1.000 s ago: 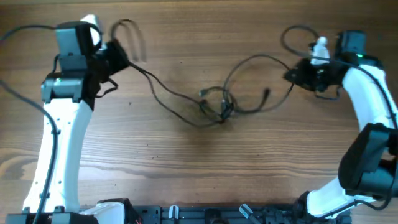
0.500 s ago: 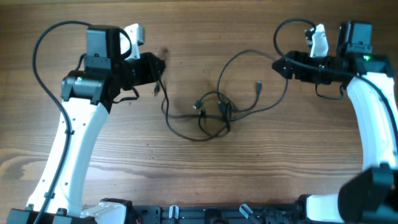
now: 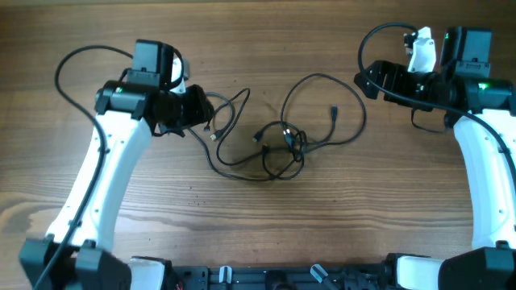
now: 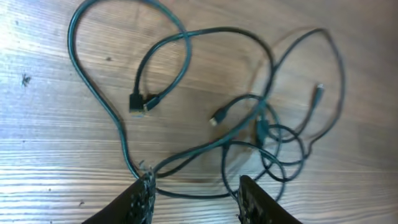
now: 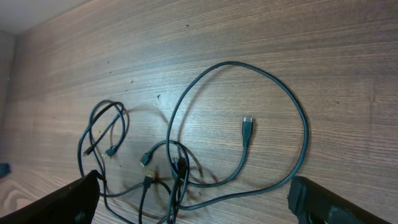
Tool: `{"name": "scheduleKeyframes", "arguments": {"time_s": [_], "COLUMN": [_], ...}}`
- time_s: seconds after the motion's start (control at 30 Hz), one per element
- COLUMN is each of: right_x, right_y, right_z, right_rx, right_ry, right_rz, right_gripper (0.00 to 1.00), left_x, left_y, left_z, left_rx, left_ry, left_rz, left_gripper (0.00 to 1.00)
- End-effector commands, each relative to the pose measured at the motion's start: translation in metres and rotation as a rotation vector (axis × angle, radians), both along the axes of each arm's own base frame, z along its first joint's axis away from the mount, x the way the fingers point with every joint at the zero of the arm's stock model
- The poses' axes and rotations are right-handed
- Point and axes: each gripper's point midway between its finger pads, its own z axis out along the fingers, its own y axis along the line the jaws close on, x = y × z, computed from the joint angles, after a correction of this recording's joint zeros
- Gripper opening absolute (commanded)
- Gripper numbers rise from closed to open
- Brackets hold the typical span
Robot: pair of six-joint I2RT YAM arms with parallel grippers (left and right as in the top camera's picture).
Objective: Untangle cables
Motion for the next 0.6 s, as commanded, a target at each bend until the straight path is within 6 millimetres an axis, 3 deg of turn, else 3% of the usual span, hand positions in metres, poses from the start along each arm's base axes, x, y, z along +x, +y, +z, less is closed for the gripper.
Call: {"name": "scheduleKeyframes", "arguments": {"time_s": [0.0, 0.17, 0.33, 0.53, 0.57], "right_x": [0.000, -0.002, -0.001, -0.001, -0.001], "right_y": [0.007, 0.029, 0.030, 0.030, 0.030], "right_z": [0.008, 0.009, 0.009, 0.009, 0.009], "right_rx": [0.007, -0.014, -0.019, -0.019, -0.019], "right_ry": [-0.018, -0.043, -0.046, -0.048, -0.048], "right_rz": [0.019, 0.101, 0.106, 0.107, 0.107], "right_gripper": [0.99, 0.99, 0.99, 0.99, 0.99], "left_x": [-0.008, -0.001, 0.006, 0.013, 0.013], "left_y": [-0.002, -0.025, -0.058, -0.036, -0.036], "left_z": [-0.036, -0.062, -0.079, -0.107, -0.109], "left_rx": [0.029, 0.024, 0.057, 0.206, 0.206], "left_ry": [0.091, 0.034, -0.121, -0.111, -0.106], "left_rz": [0.006, -0.077, -0.261, -0.202, -0.203], "left_gripper": [0.45, 0.55, 0.61, 0.55, 0.48]}}
